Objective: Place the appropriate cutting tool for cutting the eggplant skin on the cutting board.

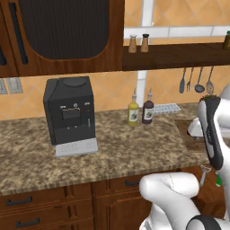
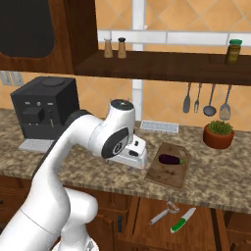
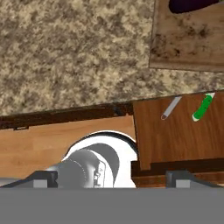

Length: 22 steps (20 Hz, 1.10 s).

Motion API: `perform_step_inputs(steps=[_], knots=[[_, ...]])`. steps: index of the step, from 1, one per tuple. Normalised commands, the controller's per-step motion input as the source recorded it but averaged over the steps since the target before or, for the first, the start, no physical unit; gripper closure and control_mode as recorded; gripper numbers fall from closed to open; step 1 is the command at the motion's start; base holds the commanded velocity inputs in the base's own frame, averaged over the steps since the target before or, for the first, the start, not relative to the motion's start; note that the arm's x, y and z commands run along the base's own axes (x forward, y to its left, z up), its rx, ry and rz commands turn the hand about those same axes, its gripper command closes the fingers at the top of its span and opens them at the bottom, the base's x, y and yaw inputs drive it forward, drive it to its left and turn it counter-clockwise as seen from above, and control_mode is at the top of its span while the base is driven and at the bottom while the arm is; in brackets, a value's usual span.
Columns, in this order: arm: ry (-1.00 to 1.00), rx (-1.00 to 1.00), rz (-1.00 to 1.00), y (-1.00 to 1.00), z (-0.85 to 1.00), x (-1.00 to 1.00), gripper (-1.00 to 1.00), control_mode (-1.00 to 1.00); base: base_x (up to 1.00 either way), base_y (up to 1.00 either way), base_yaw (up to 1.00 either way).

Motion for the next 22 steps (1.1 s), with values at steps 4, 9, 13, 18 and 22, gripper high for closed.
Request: perform_step_inputs(steps=[4,9,13,18,22], knots=[[0.18,0.05,-0.10,-0.93,-0.86,-0.49,-1.00,-1.00,0.00,0.00,0.00],[0.14,0.00,-0.01,-0.93,-0.75,0.00,-1.00,-1.00,0.00,0.00,0.00],[0.26,0.00,0.00,-0.78,-0.73,0.00,-1.00,-1.00,0.00,0.00,0.00],[0.19,0.00,0.01,-0.10,-0.62,0.00,-1.00,-1.00,0.00,0.00,0.00],[0.01,0.00,0.00,-0.03,-0.58,0.00,-1.00,-1.00,0.00,0.00,0.00]])
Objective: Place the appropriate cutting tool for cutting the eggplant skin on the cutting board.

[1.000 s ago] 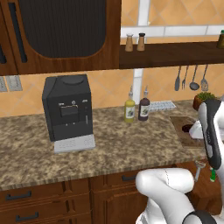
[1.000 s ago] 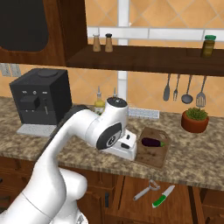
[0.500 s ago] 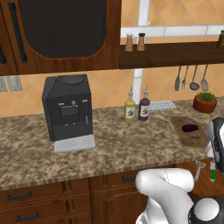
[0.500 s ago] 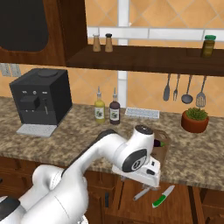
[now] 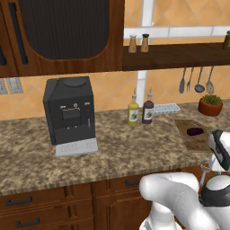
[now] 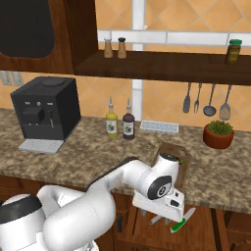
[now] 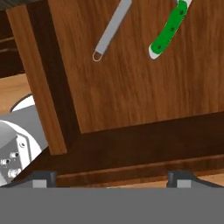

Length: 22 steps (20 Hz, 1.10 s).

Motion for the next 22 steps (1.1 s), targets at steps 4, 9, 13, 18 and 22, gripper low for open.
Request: perform_step_inputs(steps=[4,9,13,18,22], knots=[[0.00,0.00,0.00,-0.03,-0.62,0.00,-1.00,-1.00,0.00,0.00,0.00],[0.02,0.00,0.04,-0.01,-0.64,0.00,-1.00,-1.00,0.00,0.00,0.00],[0.05,0.00,0.17,0.00,-0.60,0.00,-1.00,-1.00,0.00,0.00,0.00],[0.06,0.00,0.14,0.06,-0.29,-0.26,-1.00,-1.00,0.00,0.00,0.00],[0.12,0.00,0.06,0.17,-0.01,-0.64,-1.00,-1.00,0.00,0.00,0.00]])
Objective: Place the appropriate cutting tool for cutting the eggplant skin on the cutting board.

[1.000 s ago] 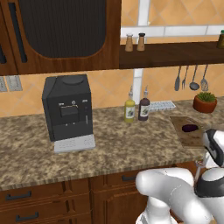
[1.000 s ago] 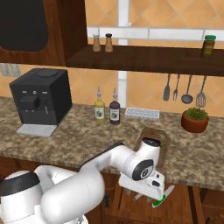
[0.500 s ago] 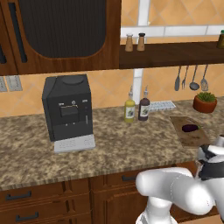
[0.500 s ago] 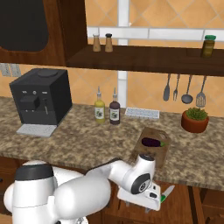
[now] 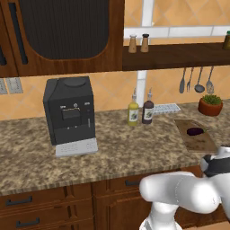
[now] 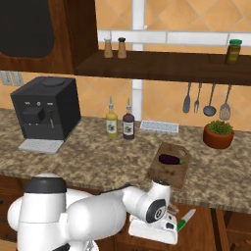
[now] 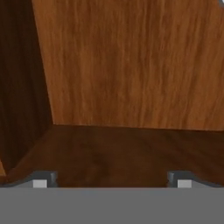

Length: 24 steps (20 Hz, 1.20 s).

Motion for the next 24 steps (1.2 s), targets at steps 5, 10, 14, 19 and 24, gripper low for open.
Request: perform_step_inputs(steps=[5,10,14,19,24], knots=[[0.07,0.00,0.01,0.32,0.06,-0.83,-1.00,-1.00,0.00,0.00,0.00],[0.05,0.00,0.00,0.23,0.23,-0.94,-1.00,-1.00,0.00,0.00,0.00],[0.02,-0.01,0.00,0.11,0.22,-0.91,-1.00,-1.00,0.00,0.00,0.00],[0.01,-0.11,-0.01,-0.23,0.46,0.27,-1.00,-1.00,0.00,0.00,0.00],[0.00,-0.04,-0.06,-0.44,0.25,0.64,-1.00,-1.00,0.00,0.00,0.00]])
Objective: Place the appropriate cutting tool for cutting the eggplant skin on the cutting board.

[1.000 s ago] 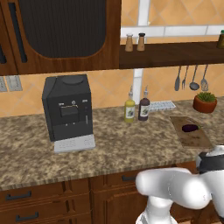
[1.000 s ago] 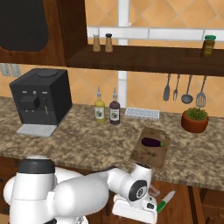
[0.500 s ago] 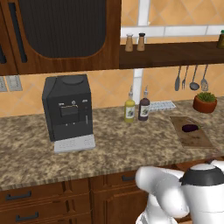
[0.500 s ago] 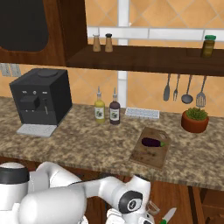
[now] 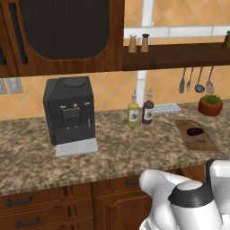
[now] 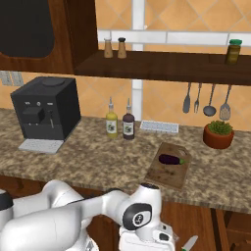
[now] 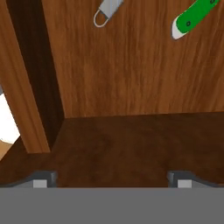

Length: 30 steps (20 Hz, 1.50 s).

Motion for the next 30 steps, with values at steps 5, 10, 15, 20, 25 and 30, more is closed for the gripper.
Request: perform_step_inputs(steps=[5,10,15,20,25,30], knots=[[-0.05,-0.03,-0.23,-0.31,0.00,0.17,-1.00,-1.00,0.00,0.00,0.00],[-0.08,-0.02,-0.27,-0.27,0.00,0.38,-1.00,-1.00,0.00,0.00,0.00],[0.00,0.00,-0.13,-0.24,0.01,0.66,-1.00,-1.00,0.00,0.00,0.00],[-0.01,0.00,-0.11,-0.06,-0.07,0.56,-1.00,-1.00,0.00,0.00,0.00],[-0.04,0.00,-0.12,0.00,-0.35,0.16,-1.00,-1.00,0.00,0.00,0.00],[0.00,0.00,-0.11,0.08,-0.33,0.06,-1.00,-1.00,0.00,0.00,0.00]])
